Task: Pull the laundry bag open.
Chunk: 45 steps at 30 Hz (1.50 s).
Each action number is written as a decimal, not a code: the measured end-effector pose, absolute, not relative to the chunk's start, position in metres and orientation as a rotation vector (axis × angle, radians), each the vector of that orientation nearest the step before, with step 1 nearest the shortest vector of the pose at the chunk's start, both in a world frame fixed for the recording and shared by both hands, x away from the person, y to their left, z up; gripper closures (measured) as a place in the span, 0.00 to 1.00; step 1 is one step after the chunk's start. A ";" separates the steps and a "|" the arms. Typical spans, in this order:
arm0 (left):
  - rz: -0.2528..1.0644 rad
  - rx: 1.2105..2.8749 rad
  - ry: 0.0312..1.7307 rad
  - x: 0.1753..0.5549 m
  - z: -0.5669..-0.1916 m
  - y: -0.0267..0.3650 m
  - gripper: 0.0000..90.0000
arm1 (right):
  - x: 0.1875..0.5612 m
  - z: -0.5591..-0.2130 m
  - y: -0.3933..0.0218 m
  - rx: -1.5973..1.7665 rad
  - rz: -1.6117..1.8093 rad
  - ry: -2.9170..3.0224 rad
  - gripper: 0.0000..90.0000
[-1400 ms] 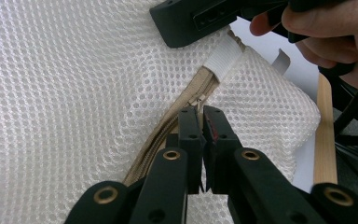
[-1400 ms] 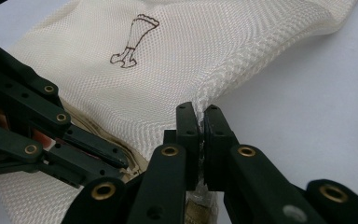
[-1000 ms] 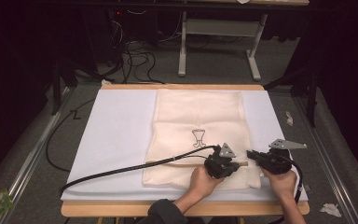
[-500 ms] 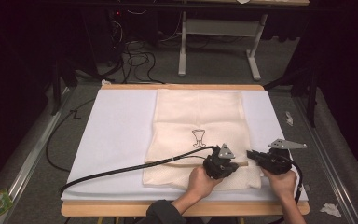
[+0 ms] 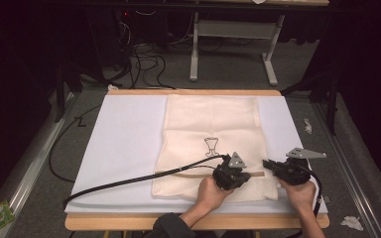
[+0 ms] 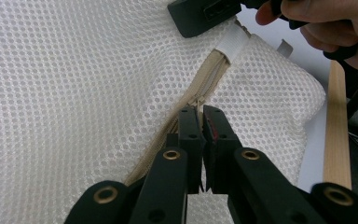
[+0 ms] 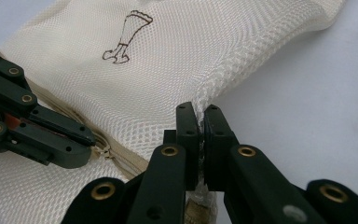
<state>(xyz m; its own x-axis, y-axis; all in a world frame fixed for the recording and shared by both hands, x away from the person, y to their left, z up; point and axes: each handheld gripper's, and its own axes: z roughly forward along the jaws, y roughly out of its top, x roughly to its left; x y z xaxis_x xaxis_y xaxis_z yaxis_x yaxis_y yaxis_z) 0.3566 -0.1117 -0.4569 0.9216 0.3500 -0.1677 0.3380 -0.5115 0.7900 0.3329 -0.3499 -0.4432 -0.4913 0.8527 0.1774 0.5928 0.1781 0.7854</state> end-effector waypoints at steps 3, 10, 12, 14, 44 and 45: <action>0.019 2.146 0.485 0.356 -0.457 -0.111 0.96 | 0.333 -0.443 -0.350 1.376 1.219 2.159 0.98; 0.004 2.133 0.503 0.358 -0.457 -0.107 0.96 | 0.332 -0.443 -0.350 1.375 1.212 2.159 0.98; 0.001 2.132 0.508 0.359 -0.458 -0.104 0.96 | 0.333 -0.444 -0.351 1.368 1.213 2.155 0.98; 0.002 2.130 0.509 0.359 -0.457 -0.102 0.96 | 0.333 -0.444 -0.351 1.372 1.211 2.156 0.98; 0.021 2.117 0.498 0.357 -0.452 -0.094 0.96 | 0.333 -0.446 -0.351 1.385 1.217 2.163 0.98; 0.020 2.115 0.500 0.356 -0.452 -0.094 0.96 | 0.333 -0.446 -0.351 1.384 1.218 2.164 0.98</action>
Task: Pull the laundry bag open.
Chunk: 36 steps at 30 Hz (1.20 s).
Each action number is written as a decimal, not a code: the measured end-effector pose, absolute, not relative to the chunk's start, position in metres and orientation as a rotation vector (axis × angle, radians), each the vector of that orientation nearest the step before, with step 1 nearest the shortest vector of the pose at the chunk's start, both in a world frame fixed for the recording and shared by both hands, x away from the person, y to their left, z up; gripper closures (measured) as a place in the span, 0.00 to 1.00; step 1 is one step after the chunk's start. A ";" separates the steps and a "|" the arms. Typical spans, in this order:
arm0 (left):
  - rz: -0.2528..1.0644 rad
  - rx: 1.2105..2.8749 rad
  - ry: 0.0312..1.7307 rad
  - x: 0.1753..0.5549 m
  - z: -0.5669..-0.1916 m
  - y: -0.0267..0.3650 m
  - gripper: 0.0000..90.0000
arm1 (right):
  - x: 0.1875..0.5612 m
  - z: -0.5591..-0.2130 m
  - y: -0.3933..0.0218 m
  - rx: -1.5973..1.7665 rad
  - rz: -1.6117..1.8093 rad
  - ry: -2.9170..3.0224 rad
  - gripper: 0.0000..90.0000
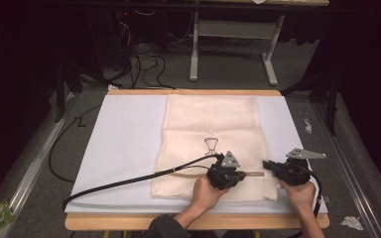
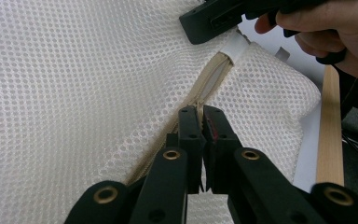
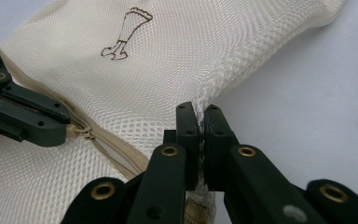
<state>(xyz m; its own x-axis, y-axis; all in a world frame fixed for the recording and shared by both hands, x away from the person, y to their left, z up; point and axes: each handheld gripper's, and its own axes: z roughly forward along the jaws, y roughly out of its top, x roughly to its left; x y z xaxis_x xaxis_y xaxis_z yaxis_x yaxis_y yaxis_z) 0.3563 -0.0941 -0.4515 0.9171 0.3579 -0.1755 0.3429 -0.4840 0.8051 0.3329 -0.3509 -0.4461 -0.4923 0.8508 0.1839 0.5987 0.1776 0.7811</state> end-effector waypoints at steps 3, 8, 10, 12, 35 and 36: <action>0.016 2.110 0.501 0.357 -0.452 -0.093 0.97 | 0.333 -0.447 -0.351 1.381 1.218 2.167 0.98; 0.008 2.111 0.504 0.356 -0.452 -0.092 0.97 | 0.333 -0.447 -0.351 1.383 1.214 2.174 0.98; 0.011 2.114 0.507 0.357 -0.452 -0.091 0.96 | 0.333 -0.448 -0.351 1.378 1.208 2.173 0.98; 0.006 2.113 0.514 0.358 -0.452 -0.088 0.97 | 0.333 -0.448 -0.352 1.381 1.207 2.174 0.98; 0.013 2.089 0.531 0.358 -0.450 -0.072 0.96 | 0.334 -0.450 -0.350 1.387 1.211 2.172 0.98; 0.014 2.090 0.530 0.358 -0.450 -0.072 0.97 | 0.334 -0.449 -0.350 1.390 1.206 2.177 0.98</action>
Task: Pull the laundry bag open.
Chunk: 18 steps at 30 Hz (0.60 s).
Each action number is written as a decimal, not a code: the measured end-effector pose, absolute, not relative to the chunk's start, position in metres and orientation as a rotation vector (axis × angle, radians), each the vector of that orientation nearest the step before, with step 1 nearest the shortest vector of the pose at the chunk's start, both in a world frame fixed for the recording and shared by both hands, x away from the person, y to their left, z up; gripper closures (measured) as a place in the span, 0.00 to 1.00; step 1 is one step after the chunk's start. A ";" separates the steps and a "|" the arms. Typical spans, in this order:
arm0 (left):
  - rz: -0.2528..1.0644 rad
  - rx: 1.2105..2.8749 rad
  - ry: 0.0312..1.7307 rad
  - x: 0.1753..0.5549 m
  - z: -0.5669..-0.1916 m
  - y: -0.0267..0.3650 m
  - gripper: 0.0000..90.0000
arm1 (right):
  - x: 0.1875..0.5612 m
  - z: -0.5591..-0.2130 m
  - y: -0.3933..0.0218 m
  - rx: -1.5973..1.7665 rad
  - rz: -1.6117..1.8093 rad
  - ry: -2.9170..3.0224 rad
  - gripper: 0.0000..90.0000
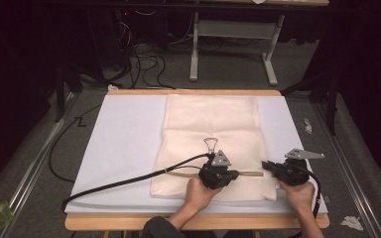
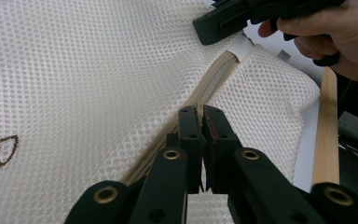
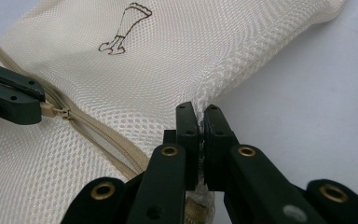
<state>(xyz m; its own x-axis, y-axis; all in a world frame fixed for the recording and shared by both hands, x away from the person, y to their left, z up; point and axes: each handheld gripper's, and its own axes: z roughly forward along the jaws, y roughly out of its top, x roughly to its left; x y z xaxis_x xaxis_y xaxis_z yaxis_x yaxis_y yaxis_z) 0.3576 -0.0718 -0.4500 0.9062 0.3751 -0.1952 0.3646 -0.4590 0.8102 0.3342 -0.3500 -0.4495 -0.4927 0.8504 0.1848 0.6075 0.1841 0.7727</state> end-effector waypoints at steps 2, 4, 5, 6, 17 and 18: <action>0.023 2.097 0.527 0.357 -0.450 -0.072 0.97 | 0.334 -0.450 -0.350 1.386 1.206 2.175 0.98; 0.016 2.095 0.529 0.358 -0.450 -0.071 0.97 | 0.334 -0.450 -0.350 1.385 1.202 2.174 0.98; 0.019 2.094 0.528 0.358 -0.449 -0.071 0.97 | 0.334 -0.451 -0.351 1.387 1.208 2.172 0.98; 0.018 2.092 0.529 0.358 -0.449 -0.071 0.97 | 0.334 -0.451 -0.351 1.385 1.210 2.172 0.98; 0.023 2.088 0.538 0.358 -0.449 -0.063 0.97 | 0.334 -0.453 -0.348 1.365 1.157 2.177 0.98; 0.026 2.088 0.536 0.358 -0.449 -0.063 0.97 | 0.334 -0.453 -0.348 1.371 1.161 2.175 0.98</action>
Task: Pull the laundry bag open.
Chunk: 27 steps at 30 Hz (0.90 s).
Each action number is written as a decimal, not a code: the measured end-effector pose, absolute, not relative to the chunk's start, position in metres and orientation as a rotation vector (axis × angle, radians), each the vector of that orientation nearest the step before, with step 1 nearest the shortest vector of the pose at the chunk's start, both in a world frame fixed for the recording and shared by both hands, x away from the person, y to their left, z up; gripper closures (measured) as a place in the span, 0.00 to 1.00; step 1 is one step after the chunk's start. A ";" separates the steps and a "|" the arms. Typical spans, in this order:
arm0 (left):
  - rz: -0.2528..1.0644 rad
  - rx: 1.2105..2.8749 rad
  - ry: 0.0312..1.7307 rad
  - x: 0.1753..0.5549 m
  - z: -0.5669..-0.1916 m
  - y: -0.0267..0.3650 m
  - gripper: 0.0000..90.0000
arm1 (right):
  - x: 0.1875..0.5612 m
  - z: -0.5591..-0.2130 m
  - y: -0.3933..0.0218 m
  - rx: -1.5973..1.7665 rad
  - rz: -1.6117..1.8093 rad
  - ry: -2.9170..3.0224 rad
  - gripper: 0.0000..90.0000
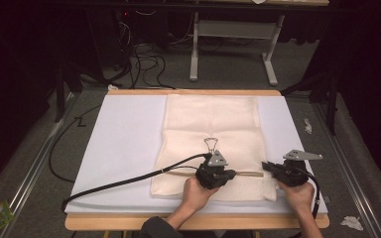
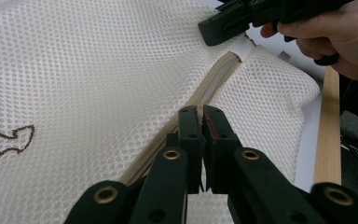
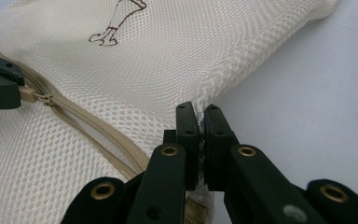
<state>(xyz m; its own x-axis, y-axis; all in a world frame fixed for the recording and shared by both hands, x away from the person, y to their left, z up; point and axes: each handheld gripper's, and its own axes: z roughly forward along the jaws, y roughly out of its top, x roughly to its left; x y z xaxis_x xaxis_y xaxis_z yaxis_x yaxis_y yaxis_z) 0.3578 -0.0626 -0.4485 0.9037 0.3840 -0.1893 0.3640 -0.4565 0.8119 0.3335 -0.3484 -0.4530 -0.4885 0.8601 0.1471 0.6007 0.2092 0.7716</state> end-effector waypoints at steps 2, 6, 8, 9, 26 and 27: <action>0.025 2.085 0.536 0.357 -0.447 -0.062 0.97 | 0.333 -0.453 -0.349 1.375 1.169 2.170 0.98; 0.032 2.088 0.527 0.355 -0.445 -0.061 0.97 | 0.333 -0.453 -0.348 1.368 1.170 2.172 0.98; 0.029 2.084 0.531 0.356 -0.446 -0.061 0.97 | 0.334 -0.454 -0.348 1.361 1.167 2.175 0.98; 0.026 2.082 0.534 0.356 -0.446 -0.060 0.97 | 0.334 -0.454 -0.348 1.362 1.168 2.175 0.98; -0.009 2.038 0.560 0.358 -0.446 -0.048 0.97 | 0.334 -0.453 -0.347 1.356 1.157 2.170 0.98; -0.010 2.038 0.559 0.358 -0.446 -0.047 0.97 | 0.334 -0.453 -0.347 1.354 1.157 2.171 0.98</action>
